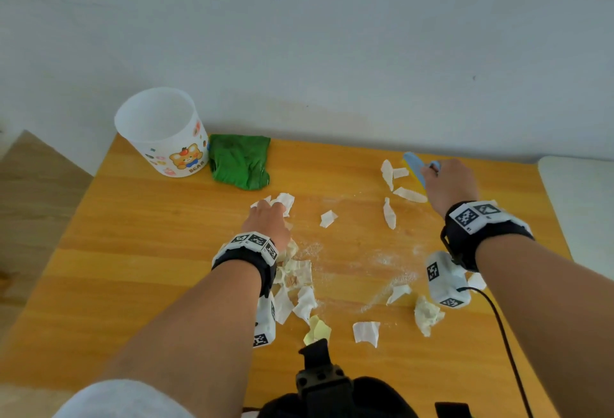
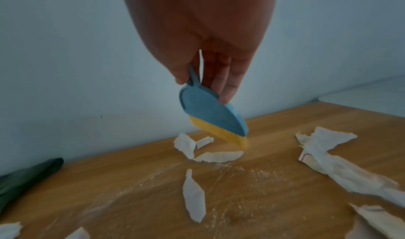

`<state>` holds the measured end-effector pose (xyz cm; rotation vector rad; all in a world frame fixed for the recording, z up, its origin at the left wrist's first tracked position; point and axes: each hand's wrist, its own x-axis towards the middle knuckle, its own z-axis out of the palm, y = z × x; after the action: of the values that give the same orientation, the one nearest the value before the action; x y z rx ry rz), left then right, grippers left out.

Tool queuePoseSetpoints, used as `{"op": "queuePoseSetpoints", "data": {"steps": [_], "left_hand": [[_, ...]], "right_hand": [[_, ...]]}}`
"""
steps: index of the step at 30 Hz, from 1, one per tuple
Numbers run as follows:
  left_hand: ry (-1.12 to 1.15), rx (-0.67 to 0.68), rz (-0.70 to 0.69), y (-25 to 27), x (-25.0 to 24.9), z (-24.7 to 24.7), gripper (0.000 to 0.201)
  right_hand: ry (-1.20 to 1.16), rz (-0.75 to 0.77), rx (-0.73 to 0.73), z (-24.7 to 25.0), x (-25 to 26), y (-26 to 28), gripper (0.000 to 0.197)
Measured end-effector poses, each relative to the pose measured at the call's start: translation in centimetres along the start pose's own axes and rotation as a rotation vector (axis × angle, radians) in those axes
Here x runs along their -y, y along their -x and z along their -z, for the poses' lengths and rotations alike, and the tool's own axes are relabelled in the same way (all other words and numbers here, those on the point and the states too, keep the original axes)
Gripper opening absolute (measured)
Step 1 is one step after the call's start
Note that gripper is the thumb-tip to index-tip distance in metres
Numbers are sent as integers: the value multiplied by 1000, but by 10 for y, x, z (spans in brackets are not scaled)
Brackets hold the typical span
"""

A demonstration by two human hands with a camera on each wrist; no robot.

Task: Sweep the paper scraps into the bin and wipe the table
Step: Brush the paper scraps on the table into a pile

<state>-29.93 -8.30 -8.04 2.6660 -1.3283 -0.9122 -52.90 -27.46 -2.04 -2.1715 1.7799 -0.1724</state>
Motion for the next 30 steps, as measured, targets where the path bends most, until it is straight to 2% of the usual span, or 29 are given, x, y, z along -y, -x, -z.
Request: {"op": "queuePoseSetpoints", "data": {"steps": [7, 15, 19, 27, 30], "left_hand": [[43, -129, 20, -4, -7, -3, 35], [82, -177, 30, -3, 0, -1, 31], [76, -174, 41, -1, 6, 1, 27], [79, -149, 24, 2, 18, 9, 33], [84, -140, 18, 4, 20, 10, 34]], "right_hand": [[154, 16, -6, -21, -15, -26, 35], [170, -59, 156, -36, -1, -27, 45], [116, 6, 199, -37, 15, -17, 38], [9, 129, 310, -37, 49, 12, 44], [-2, 158, 364, -36, 54, 27, 33]]}}
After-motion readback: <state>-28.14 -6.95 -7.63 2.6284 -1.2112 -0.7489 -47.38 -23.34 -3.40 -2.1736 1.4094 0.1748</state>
